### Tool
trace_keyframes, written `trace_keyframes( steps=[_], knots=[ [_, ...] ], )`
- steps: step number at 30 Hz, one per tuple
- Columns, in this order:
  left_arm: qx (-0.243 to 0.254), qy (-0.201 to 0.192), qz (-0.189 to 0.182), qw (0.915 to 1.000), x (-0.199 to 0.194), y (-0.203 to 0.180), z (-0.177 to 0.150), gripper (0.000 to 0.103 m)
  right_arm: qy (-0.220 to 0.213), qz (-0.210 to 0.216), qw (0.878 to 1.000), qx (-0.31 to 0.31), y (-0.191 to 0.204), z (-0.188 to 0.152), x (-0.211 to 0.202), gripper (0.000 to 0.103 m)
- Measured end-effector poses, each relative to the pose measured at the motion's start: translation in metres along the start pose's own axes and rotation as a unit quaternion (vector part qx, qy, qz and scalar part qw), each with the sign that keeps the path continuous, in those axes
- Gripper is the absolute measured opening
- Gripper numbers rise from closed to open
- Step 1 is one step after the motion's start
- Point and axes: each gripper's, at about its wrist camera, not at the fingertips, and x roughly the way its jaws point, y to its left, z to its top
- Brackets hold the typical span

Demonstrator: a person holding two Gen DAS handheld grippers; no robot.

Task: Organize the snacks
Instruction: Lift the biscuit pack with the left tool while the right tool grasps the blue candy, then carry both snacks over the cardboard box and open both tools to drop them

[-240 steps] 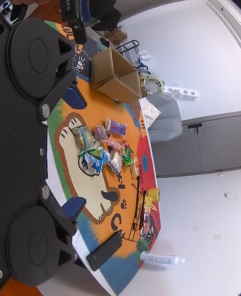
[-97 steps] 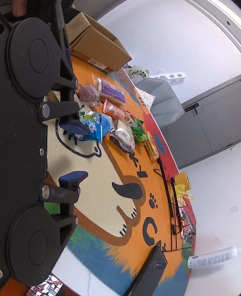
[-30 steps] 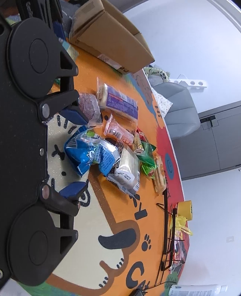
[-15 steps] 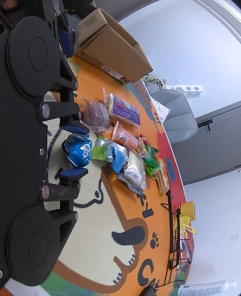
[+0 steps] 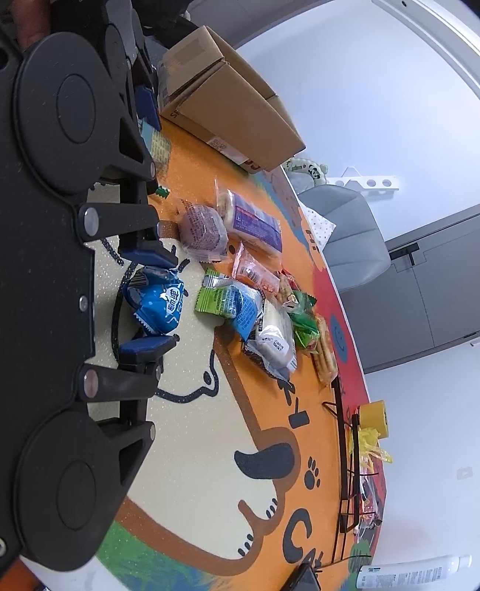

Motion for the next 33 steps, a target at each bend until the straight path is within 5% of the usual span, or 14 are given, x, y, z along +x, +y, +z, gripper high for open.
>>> trace_keyframes(
  steps=[3, 33],
  knots=[
    [-0.005, 0.007, 0.000, 1.0000, -0.002, 0.000, 0.003, 0.053, 0.002, -0.001, 1.000, 0.002, 0.001, 0.001, 0.001, 0.038],
    [-0.033, -0.070, -0.036, 0.9964, -0.061, 0.037, 0.085, 0.053, -0.040, 0.020, 0.998, -0.044, 0.066, 0.068, -0.010, 0.038]
  ],
)
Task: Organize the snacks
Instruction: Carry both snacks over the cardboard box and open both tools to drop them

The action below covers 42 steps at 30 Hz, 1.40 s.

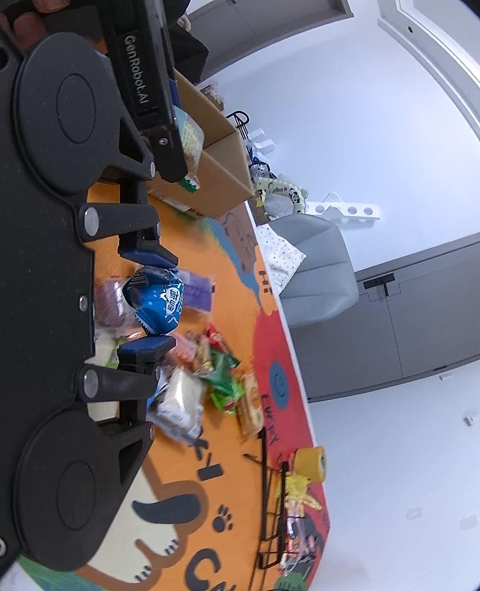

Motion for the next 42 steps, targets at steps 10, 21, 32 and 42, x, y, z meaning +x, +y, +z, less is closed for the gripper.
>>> trace_keyframes(
  steps=[10, 21, 32, 42],
  knots=[
    [-0.034, -0.015, -0.004, 0.9993, -0.009, 0.027, 0.026, 0.053, -0.003, 0.025, 0.999, -0.044, 0.033, 0.030, 0.009, 0.038],
    [-0.054, -0.029, 0.028, 0.9977, -0.017, 0.074, 0.038, 0.054, -0.004, 0.057, 0.997, -0.060, 0.071, 0.036, 0.031, 0.038],
    [-0.086, -0.022, 0.047, 0.9949, -0.017, 0.129, 0.031, 0.054, 0.008, 0.065, 0.995, -0.072, 0.108, 0.031, 0.050, 0.038],
    [-0.110, -0.009, 0.057, 0.9923, -0.001, 0.162, 0.032, 0.055, 0.003, 0.074, 0.995, -0.069, 0.130, 0.033, 0.061, 0.038]
  ],
)
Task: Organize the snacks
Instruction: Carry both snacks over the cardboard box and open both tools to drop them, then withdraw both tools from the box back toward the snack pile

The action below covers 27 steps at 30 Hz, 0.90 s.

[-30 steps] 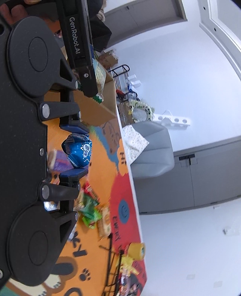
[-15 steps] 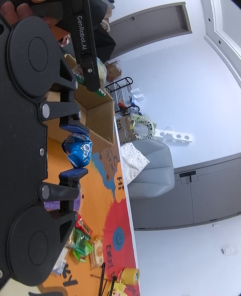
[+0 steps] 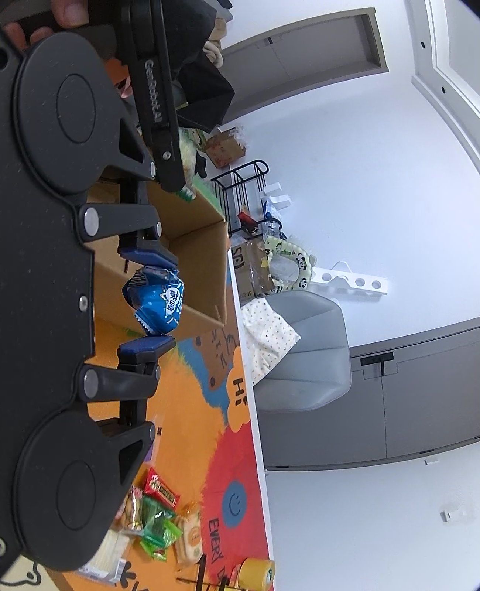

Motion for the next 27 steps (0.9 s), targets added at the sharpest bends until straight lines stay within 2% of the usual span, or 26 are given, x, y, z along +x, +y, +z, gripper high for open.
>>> trace_keyframes(
  steps=[9, 13, 17, 20, 23, 27],
  knots=[
    [-0.009, -0.009, -0.007, 0.9999, -0.015, 0.020, 0.003, 0.057, 0.008, 0.003, 1.000, -0.006, 0.022, 0.006, 0.020, 0.038],
    [-0.013, -0.007, -0.005, 0.9999, -0.028, 0.033, 0.002, 0.067, 0.012, 0.006, 1.000, -0.002, 0.028, 0.007, 0.027, 0.039],
    [-0.019, -0.013, 0.008, 0.9997, -0.038, 0.044, 0.000, 0.079, 0.007, 0.003, 1.000, -0.003, 0.034, 0.006, 0.028, 0.054],
    [-0.022, -0.018, 0.010, 0.9995, -0.043, 0.050, -0.001, 0.087, 0.005, 0.008, 1.000, -0.010, 0.039, 0.005, 0.027, 0.057],
    [-0.027, -0.017, 0.018, 0.9993, -0.045, 0.052, -0.002, 0.092, -0.004, -0.001, 1.000, -0.013, 0.040, 0.005, 0.020, 0.073],
    [-0.048, -0.004, 0.026, 0.9985, -0.048, 0.052, -0.005, 0.093, -0.010, -0.006, 1.000, -0.009, 0.033, 0.001, 0.008, 0.088]
  ],
)
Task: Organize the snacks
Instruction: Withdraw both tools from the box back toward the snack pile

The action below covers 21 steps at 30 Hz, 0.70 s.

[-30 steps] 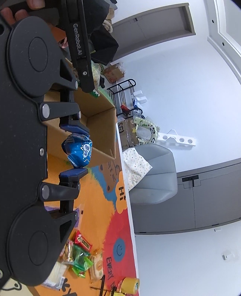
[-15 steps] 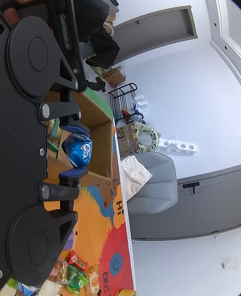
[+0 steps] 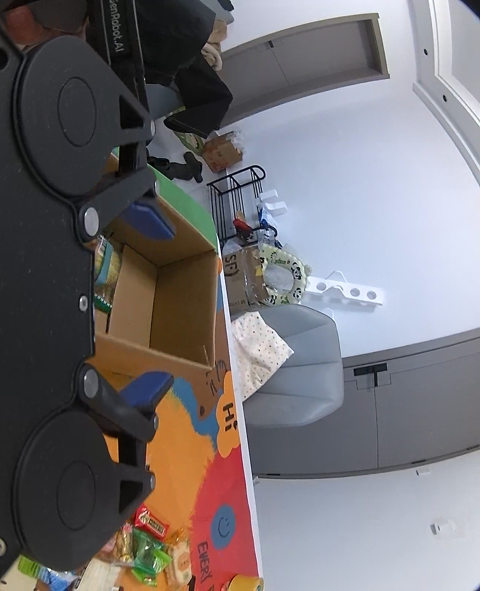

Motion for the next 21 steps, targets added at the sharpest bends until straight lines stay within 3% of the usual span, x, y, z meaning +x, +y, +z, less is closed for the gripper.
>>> trace_keyframes(
  steps=[3, 9, 21],
  knots=[
    [0.000, 0.000, 0.012, 0.9999, -0.005, -0.005, -0.005, 0.094, -0.005, -0.011, 1.000, 0.000, -0.008, -0.004, -0.010, 0.103],
    [-0.013, -0.021, 0.020, 0.9995, -0.022, -0.020, -0.017, 0.103, -0.012, -0.022, 1.000, 0.007, -0.031, -0.011, -0.032, 0.103],
    [-0.021, -0.026, -0.004, 0.9994, -0.050, -0.069, -0.039, 0.103, -0.033, -0.041, 0.998, 0.026, -0.081, -0.026, -0.092, 0.103]
  ],
)
